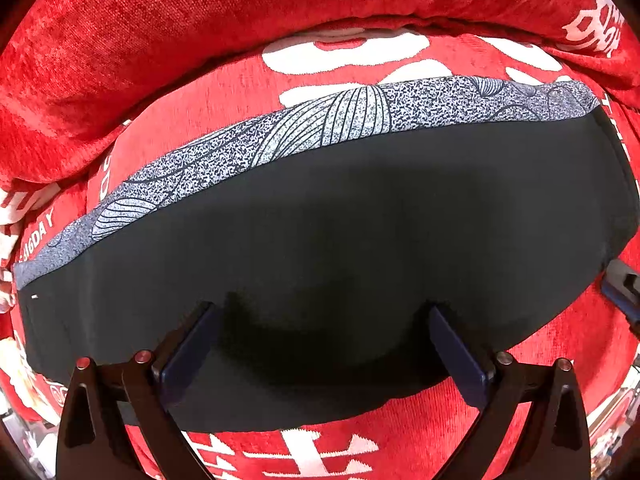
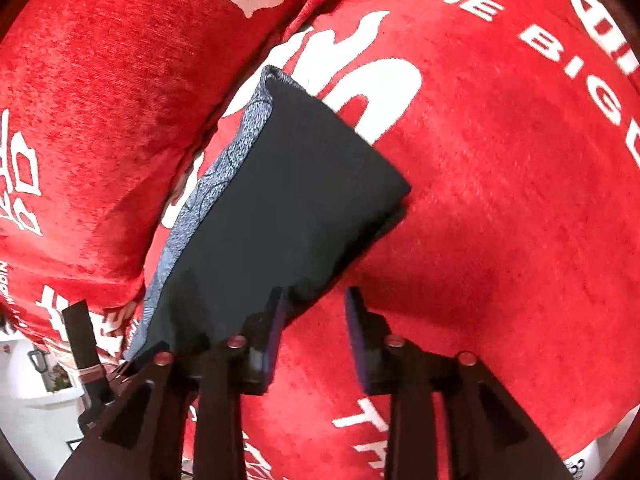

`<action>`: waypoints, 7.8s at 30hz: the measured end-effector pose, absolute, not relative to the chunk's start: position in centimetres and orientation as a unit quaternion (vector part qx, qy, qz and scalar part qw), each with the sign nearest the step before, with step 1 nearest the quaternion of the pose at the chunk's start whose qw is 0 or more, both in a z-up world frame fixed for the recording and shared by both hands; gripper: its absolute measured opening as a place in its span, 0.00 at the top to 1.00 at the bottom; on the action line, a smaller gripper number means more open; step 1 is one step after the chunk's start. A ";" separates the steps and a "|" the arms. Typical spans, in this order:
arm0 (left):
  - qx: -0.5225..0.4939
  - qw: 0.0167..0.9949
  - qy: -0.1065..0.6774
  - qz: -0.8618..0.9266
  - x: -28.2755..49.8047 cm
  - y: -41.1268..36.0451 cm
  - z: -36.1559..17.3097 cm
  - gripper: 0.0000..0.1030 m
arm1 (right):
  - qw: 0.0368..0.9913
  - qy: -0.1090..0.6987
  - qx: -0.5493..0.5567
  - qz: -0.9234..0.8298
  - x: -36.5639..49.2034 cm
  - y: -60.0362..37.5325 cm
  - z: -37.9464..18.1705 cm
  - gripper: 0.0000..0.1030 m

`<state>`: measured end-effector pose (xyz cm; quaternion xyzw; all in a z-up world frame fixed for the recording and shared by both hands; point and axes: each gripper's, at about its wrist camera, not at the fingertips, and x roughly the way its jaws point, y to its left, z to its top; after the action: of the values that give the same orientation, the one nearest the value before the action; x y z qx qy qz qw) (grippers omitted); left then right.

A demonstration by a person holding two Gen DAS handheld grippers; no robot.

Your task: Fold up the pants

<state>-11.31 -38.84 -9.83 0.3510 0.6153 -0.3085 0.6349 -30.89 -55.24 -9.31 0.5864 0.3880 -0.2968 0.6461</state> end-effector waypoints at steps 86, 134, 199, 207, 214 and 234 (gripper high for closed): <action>0.279 0.702 0.572 -0.320 -10.1 -37.7 -11.5 0.00 | 0.800 0.392 0.380 -0.249 -20.0 -52.2 -1.3 0.85; 0.198 0.676 0.606 -0.369 3.2 -19.4 -4.0 0.02 | 0.669 0.390 0.607 -0.179 -14.0 -37.4 -7.0 0.49; 0.271 0.691 0.619 -0.257 1.4 -21.4 -8.1 0.27 | 0.712 0.517 0.438 -0.183 -9.5 -40.9 -7.4 0.84; 0.276 0.689 0.627 -0.238 -0.2 -20.4 -7.1 0.27 | 0.710 0.529 0.432 -0.170 -10.7 -39.8 -6.0 0.83; 0.277 0.687 0.630 -0.233 -1.8 -20.4 -6.2 0.27 | 0.700 0.541 0.437 -0.163 -12.2 -39.6 -5.7 0.80; 0.266 0.698 0.626 -0.226 -4.2 -20.8 -5.4 0.05 | 0.706 0.571 0.396 -0.136 -12.1 -39.4 -5.1 0.46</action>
<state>-4.15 -20.75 -5.41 0.2661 0.6257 -0.2256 0.6977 -12.10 -39.39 -5.12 0.3962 0.5713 -0.1361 0.7058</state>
